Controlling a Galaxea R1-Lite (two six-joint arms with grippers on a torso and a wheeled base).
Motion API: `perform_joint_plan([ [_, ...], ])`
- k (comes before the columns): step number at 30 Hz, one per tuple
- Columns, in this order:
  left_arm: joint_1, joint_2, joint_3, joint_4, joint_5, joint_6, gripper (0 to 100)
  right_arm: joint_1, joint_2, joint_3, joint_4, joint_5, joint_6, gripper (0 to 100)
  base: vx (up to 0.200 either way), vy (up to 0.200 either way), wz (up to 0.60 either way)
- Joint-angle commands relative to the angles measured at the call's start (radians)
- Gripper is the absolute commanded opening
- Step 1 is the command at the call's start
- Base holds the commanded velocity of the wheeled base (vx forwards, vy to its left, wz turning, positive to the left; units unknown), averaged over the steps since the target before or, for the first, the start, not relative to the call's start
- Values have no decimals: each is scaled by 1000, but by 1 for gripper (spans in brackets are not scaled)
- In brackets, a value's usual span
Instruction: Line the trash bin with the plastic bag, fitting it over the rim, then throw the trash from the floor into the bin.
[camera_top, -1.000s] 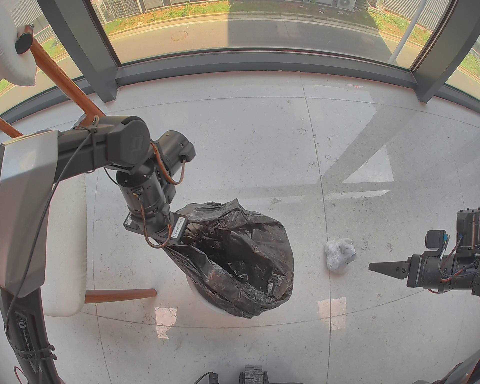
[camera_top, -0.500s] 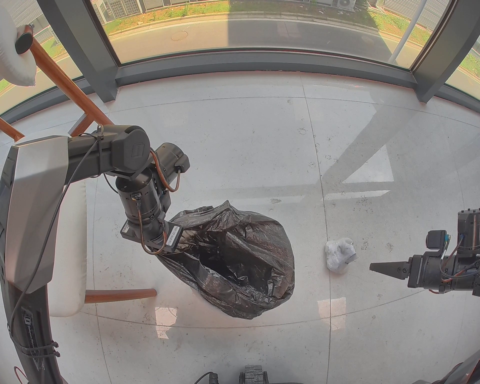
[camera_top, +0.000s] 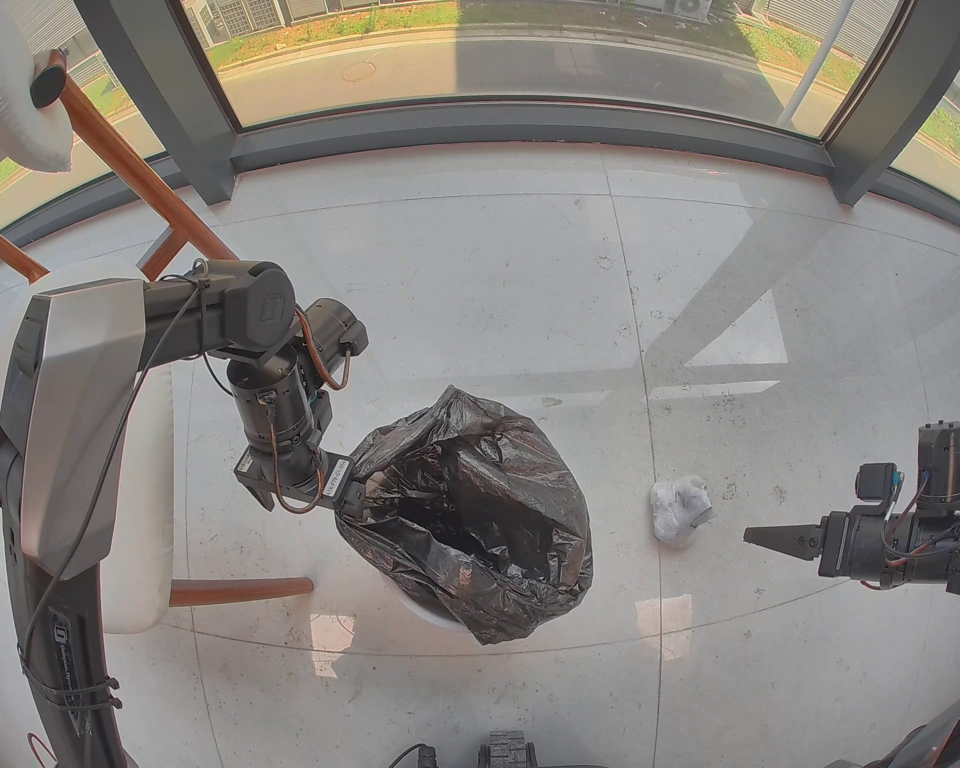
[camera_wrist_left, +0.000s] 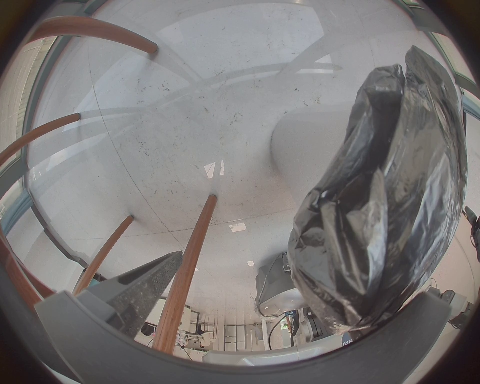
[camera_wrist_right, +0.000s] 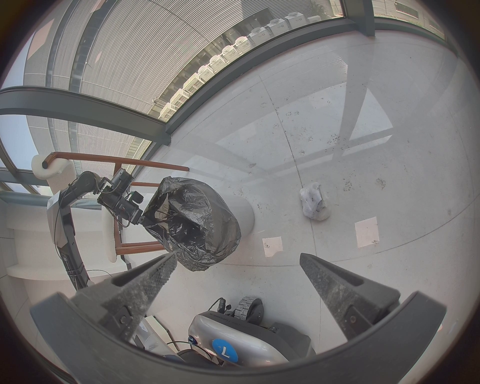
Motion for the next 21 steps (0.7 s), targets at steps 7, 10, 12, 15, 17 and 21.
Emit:
perform_joint_plan([
  [7,-10,-3,0,-59,-18,13,100,1,0,6,0,1,-1,100,0,0,0],
  [10,-52,-15,0,-178,-58,13,100,-1,-2,9,0,1,-1,100,0,0,0],
  [12,-62,-26,0,-246,-64,10,100,-1,-12,22,0,1,1,100,0,0,0],
  [15,-75,-54,0,-254,-62,7,100,-2,-14,22,0,1,1,100,0,0,0],
  [17,-81,-81,0,-249,-61,4,100,-2,-14,20,0,1,1,100,0,0,0],
  [21,-81,-137,0,-201,-58,5,100,-2,-14,22,0,1,1,100,0,0,0],
])
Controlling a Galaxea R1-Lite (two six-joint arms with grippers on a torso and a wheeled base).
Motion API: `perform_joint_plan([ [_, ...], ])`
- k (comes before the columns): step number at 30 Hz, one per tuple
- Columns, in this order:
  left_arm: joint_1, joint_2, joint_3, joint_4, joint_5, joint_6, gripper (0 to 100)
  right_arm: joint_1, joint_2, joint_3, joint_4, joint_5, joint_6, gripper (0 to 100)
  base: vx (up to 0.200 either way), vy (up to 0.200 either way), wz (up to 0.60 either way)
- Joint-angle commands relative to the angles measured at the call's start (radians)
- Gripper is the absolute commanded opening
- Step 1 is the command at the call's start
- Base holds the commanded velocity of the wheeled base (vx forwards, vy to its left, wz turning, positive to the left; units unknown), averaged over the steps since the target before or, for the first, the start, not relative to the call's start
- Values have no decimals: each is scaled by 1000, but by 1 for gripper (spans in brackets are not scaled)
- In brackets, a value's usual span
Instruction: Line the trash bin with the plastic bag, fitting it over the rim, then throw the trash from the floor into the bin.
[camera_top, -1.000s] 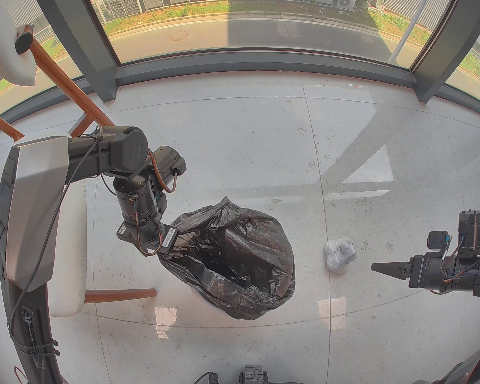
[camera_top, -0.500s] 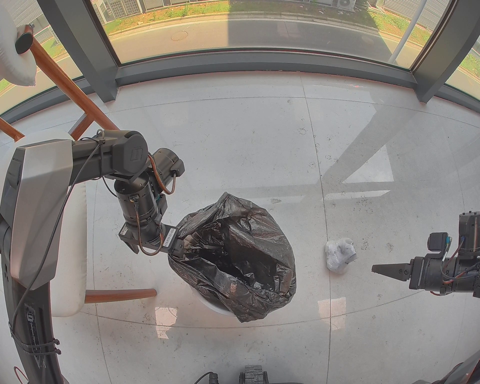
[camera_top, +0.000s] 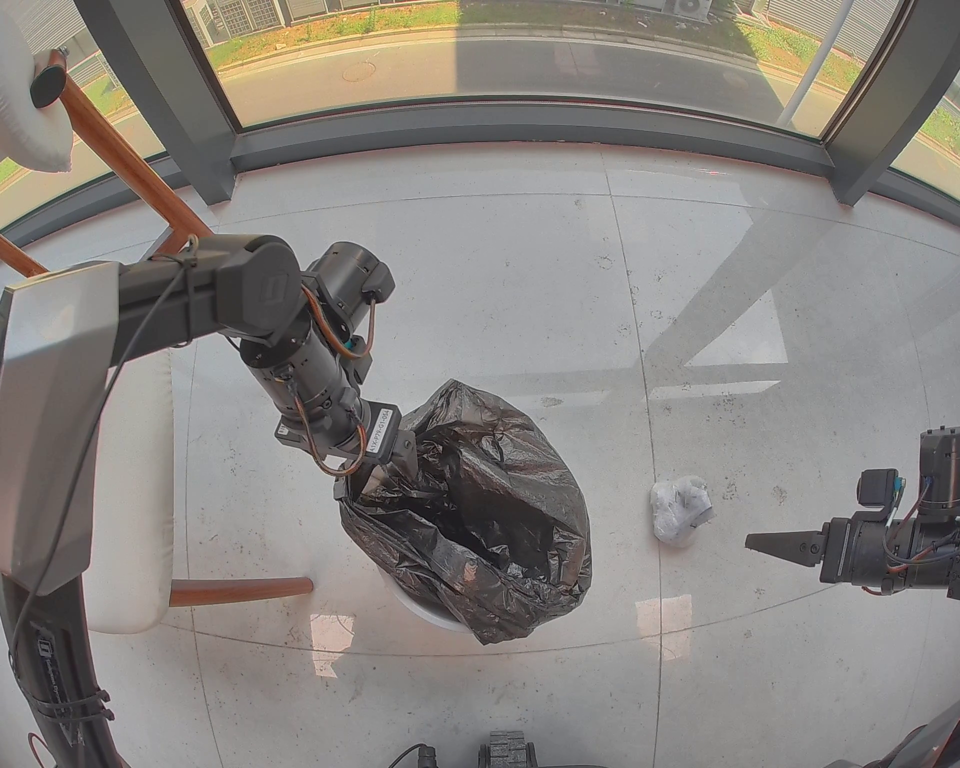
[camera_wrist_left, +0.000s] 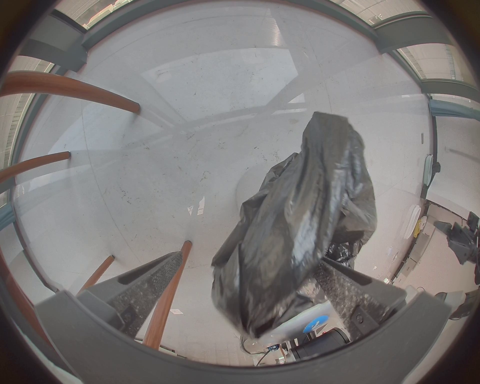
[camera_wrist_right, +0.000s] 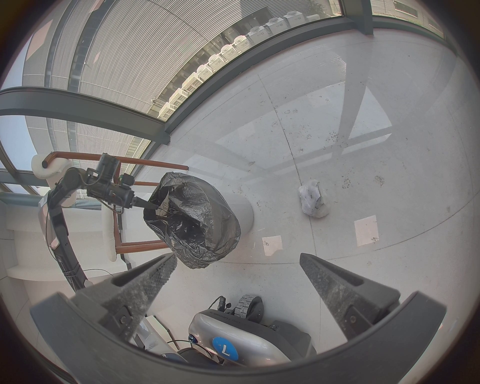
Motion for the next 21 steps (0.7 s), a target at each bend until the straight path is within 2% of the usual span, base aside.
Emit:
perform_joint_plan([
  [1,-8,-84,-1,44,3,1,100,0,-3,2,0,1,0,100,0,0,0],
  [8,-8,-217,-1,200,5,-4,100,-24,-4,5,0,1,-3,100,0,0,0],
  [9,-8,-260,-1,298,5,-17,100,-37,-4,8,0,1,-4,100,0,0,0],
  [11,-8,-260,-1,298,5,-17,100,-37,-4,8,0,1,-4,100,0,0,0],
  [12,-25,-347,-1,634,-9,-37,100,-41,0,13,0,1,-3,100,0,0,0],
  [13,-65,-366,-1,634,-12,-65,100,-41,2,15,0,1,-4,100,0,0,0],
  [15,-191,-401,-1,601,-1,-220,100,-37,3,18,3,1,-4,100,0,0,0],
  [17,-240,-452,-1,633,-4,-268,100,-35,5,24,1,1,-6,100,0,0,0],
  [19,-294,-545,-1,633,-7,-280,100,-37,5,22,1,1,-7,100,0,0,0],
  [21,-343,-636,-1,602,-6,-248,100,-40,2,27,1,1,-7,100,0,0,0],
])
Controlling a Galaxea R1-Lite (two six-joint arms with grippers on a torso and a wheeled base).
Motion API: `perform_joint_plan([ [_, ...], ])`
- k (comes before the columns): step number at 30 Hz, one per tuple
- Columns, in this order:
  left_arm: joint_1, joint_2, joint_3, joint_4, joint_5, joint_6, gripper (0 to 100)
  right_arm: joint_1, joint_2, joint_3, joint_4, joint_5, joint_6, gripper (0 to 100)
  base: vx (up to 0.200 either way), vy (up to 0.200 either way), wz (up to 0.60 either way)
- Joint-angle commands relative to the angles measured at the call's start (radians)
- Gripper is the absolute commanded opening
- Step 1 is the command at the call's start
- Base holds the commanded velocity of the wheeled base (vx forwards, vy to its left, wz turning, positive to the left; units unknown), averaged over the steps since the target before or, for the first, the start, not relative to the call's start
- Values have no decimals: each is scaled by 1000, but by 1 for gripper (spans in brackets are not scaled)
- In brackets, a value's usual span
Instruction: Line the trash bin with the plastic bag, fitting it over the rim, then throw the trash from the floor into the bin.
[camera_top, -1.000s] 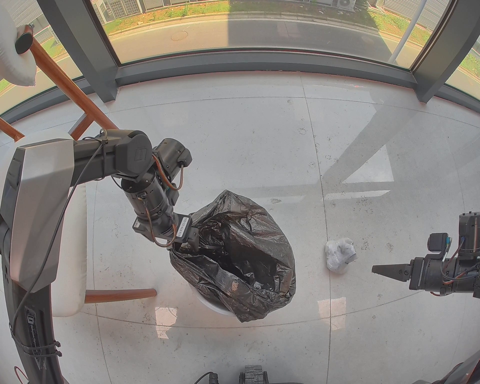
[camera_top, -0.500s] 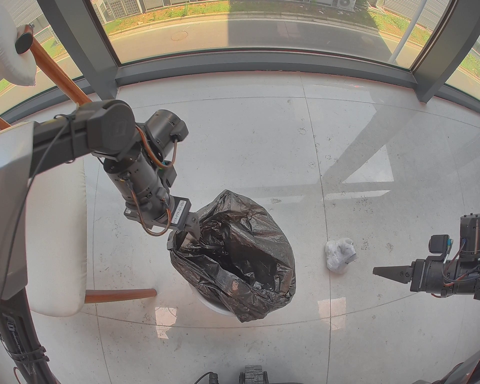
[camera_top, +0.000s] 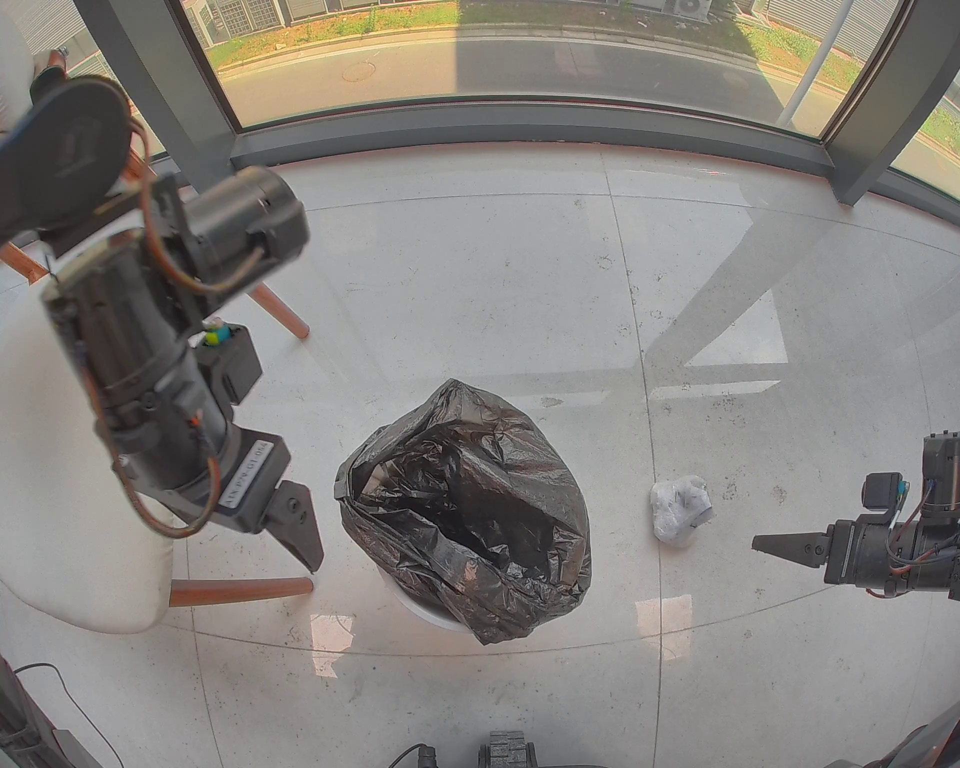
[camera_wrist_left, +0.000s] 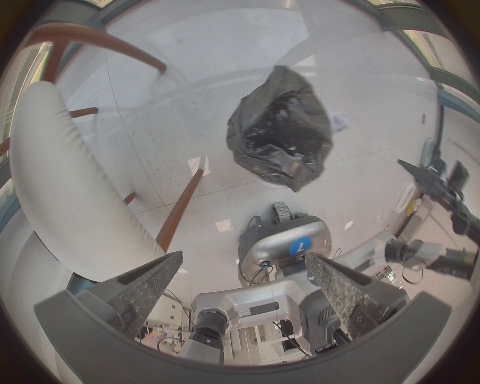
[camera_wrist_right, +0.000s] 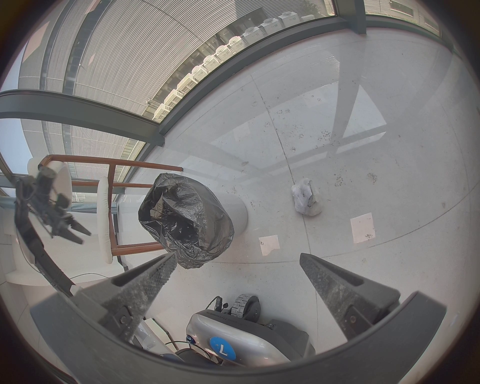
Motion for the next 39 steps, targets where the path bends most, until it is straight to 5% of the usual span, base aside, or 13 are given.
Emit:
perform_joint_plan([
  [1,-225,-342,76,-35,-6,-38,100,-9,2,15,0,-1,-2,100,0,0,0],
  [5,-299,-419,601,-419,-49,-30,100,-10,-4,34,-1,-1,-1,100,0,0,0],
  [6,-299,-420,618,-445,-51,-30,100,-12,-4,32,-1,-1,-1,100,0,0,0],
  [8,-259,-463,905,-1006,-63,-27,100,-12,-21,34,0,-10,-1,100,0,0,0],
  [9,-237,-482,970,-1187,-80,-24,100,-12,-29,35,0,-15,-1,100,0,0,0],
  [10,-237,-482,970,-1187,-80,-24,100,-12,-29,35,0,-15,-1,100,0,0,0],
  [11,-205,-488,1066,-1445,-167,-9,100,-12,-42,46,2,-22,1,100,0,0,0],
  [14,-147,-479,1079,-1469,-160,-3,100,-12,-49,69,0,-25,1,100,0,0,0],
  [33,-135,-419,989,-1506,-175,-27,100,-12,-49,81,-1,-27,3,100,-189,0,0],
  [39,-115,-374,943,-1506,-169,3,100,-10,-44,77,-1,-27,1,100,0,0,0],
])
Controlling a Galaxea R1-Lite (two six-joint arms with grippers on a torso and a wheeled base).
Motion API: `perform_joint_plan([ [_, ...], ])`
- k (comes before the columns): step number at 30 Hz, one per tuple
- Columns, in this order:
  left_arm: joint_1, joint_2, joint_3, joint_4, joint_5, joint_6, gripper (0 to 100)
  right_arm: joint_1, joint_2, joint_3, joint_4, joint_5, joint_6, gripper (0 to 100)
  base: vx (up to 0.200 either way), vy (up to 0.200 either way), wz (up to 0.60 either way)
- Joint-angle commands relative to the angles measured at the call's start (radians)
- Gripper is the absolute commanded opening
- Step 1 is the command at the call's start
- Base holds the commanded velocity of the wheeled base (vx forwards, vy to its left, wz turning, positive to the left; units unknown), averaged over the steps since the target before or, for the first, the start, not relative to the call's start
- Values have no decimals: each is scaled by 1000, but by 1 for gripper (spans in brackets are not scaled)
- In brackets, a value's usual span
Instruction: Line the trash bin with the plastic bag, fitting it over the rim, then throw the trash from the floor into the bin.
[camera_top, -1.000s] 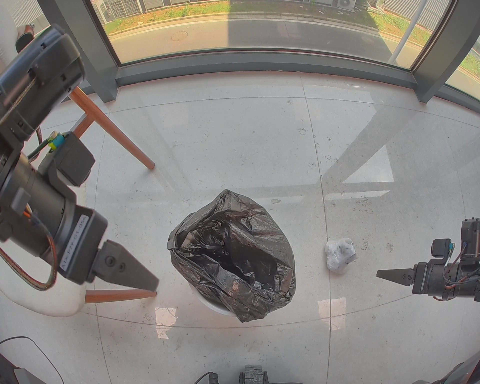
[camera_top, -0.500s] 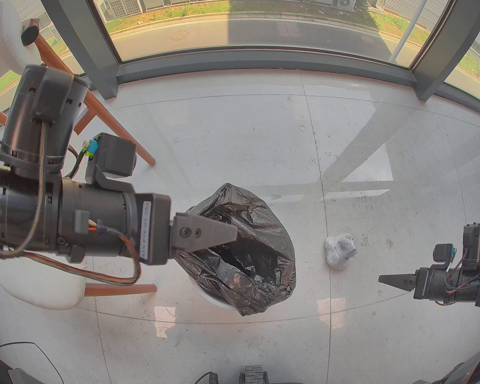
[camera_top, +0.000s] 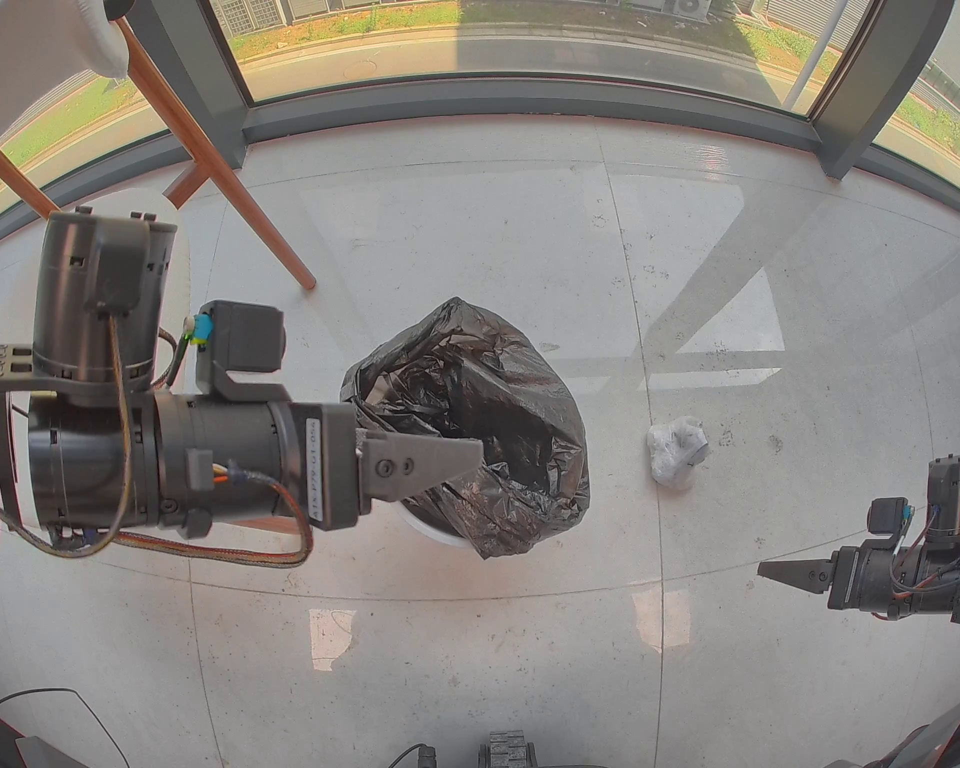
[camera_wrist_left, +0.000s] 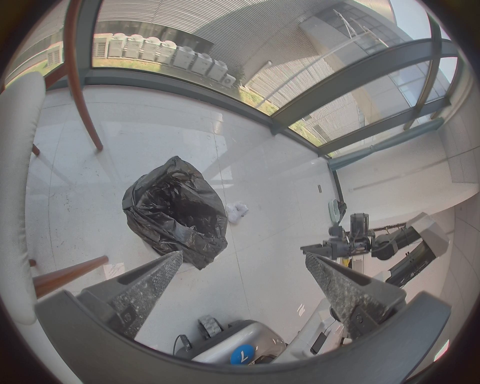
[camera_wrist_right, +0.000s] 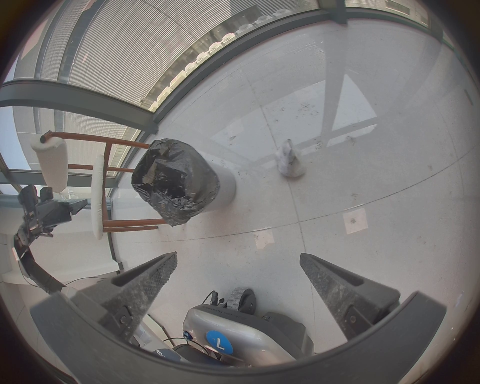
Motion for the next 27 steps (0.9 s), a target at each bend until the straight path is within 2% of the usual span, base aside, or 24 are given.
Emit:
perform_joint_plan([
  [1,9,40,-27,0,0,18,100,-1,1,-1,-1,1,-1,100,0,0,0],
  [9,8,144,-98,1,30,19,100,1,-2,3,-1,1,1,100,0,0,0],
  [10,2,236,-158,0,95,-17,100,1,1,3,-1,1,1,100,0,0,0],
  [18,-1,425,-259,6,244,-180,100,-1,1,2,-1,1,2,100,0,0,0],
  [21,2,454,-287,21,262,-223,100,-1,-1,3,-1,1,2,100,0,0,0],
  [26,16,498,-437,245,290,-418,100,-2,-5,8,0,-1,2,100,0,0,0],
  [27,16,500,-440,250,290,-424,100,-2,-5,8,0,-1,2,100,0,0,0],
])
